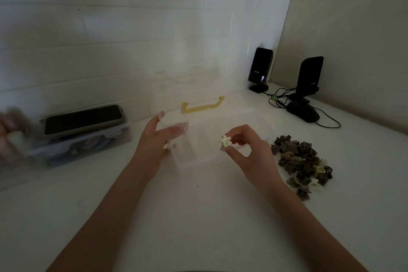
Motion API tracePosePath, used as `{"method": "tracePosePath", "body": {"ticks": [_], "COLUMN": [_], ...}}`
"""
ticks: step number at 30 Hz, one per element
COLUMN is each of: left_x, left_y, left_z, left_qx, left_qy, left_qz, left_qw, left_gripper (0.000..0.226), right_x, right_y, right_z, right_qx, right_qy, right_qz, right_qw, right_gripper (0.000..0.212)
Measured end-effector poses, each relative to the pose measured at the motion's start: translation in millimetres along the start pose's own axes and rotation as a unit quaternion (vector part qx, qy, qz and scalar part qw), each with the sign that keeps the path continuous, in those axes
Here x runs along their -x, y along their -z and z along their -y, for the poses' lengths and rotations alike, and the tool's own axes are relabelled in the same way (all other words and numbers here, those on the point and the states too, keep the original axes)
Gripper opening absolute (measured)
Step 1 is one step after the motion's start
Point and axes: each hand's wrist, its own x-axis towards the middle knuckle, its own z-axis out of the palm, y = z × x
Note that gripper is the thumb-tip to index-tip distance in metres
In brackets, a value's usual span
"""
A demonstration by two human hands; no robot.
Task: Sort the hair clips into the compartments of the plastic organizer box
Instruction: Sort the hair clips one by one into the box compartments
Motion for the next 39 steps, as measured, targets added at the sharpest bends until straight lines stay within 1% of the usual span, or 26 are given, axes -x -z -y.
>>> {"method": "tracePosePath", "body": {"ticks": [2, 6, 11, 13, 16, 19, 21, 23, 25, 27, 28, 30, 31, 32, 33, 35, 37, 39], "left_x": [0, 1, 1, 1, 1, 1, 0, -1, -2, -2, -2, -1, -1, 0, 0, 0, 0, 0], "left_y": [2, 3, 2, 2, 1, 1, 2, 2, 2, 2, 3, 2, 1, 0, 0, 0, 0, 0], "left_z": [1, 1, 2, 3, 3, 4, 6, 6, 7, 7, 6, 6, 5, 5, 5, 5, 5, 5], "left_qx": [0.003, 0.001, -0.008, -0.009, -0.007, -0.001, 0.003, 0.01, 0.014, 0.018, 0.02, 0.028, 0.032, 0.035, 0.037, 0.039, 0.04, 0.04], "left_qy": [-0.01, -0.038, -0.044, -0.044, -0.044, -0.037, -0.032, -0.028, -0.023, -0.019, -0.017, -0.013, -0.011, -0.01, -0.008, -0.008, -0.008, -0.009], "left_qz": [0.007, 0.035, 0.019, 0.011, 0.003, -0.002, -0.006, -0.01, -0.012, -0.013, -0.014, -0.017, -0.021, -0.024, -0.028, -0.034, -0.039, -0.039], "left_qw": [1.0, 0.999, 0.999, 0.999, 0.999, 0.999, 0.999, 1.0, 1.0, 1.0, 1.0, 0.999, 0.999, 0.999, 0.999, 0.999, 0.998, 0.998], "left_gripper": [0.053, 0.049, 0.045, 0.044, 0.044, 0.041, 0.039, 0.038, 0.037, 0.038, 0.038, 0.038, 0.038, 0.038, 0.038, 0.038, 0.039, 0.039], "right_x": [1, 4, 4, 3, -1, -3, -3, -2, -2, -2, -1, 1, 3, 5, 6, 9, 10, 10], "right_y": [-1, -3, -10, -19, -37, -53, -55, -48, -33, -12, -1, 20, 29, 38, 45, 53, 52, 50], "right_z": [-2, -3, 9, 19, 29, 30, 27, 23, 20, 12, 9, 0, -6, -12, -18, -28, -34, -35], "right_qx": [0.015, 0.051, 0.076, 0.082, 0.119, 0.142, 0.149, 0.151, 0.128, 0.126, 0.147, 0.207, 0.238, 0.268, 0.297, 0.352, 0.385, 0.392], "right_qy": [0.007, 0.027, 0.09, 0.108, 0.135, 0.141, 0.143, 0.149, 0.123, 0.079, 0.049, -0.035, -0.089, -0.149, -0.211, -0.304, -0.33, -0.319], "right_qz": [0.001, -0.004, -0.035, -0.029, -0.021, -0.011, 0.0, -0.009, -0.039, -0.101, -0.14, -0.219, -0.247, -0.256, -0.242, -0.16, -0.091, -0.074], "right_qw": [1.0, 0.998, 0.992, 0.99, 0.983, 0.98, 0.978, 0.977, 0.983, 0.984, 0.978, 0.953, 0.935, 0.917, 0.899, 0.871, 0.857, 0.86], "right_gripper": [0.024, 0.03, 0.037, 0.033, 0.021, 0.011, 0.013, 0.02, 0.022, 0.023, 0.023, 0.02, 0.018, 0.019, 0.022, 0.028, 0.03, 0.029]}}
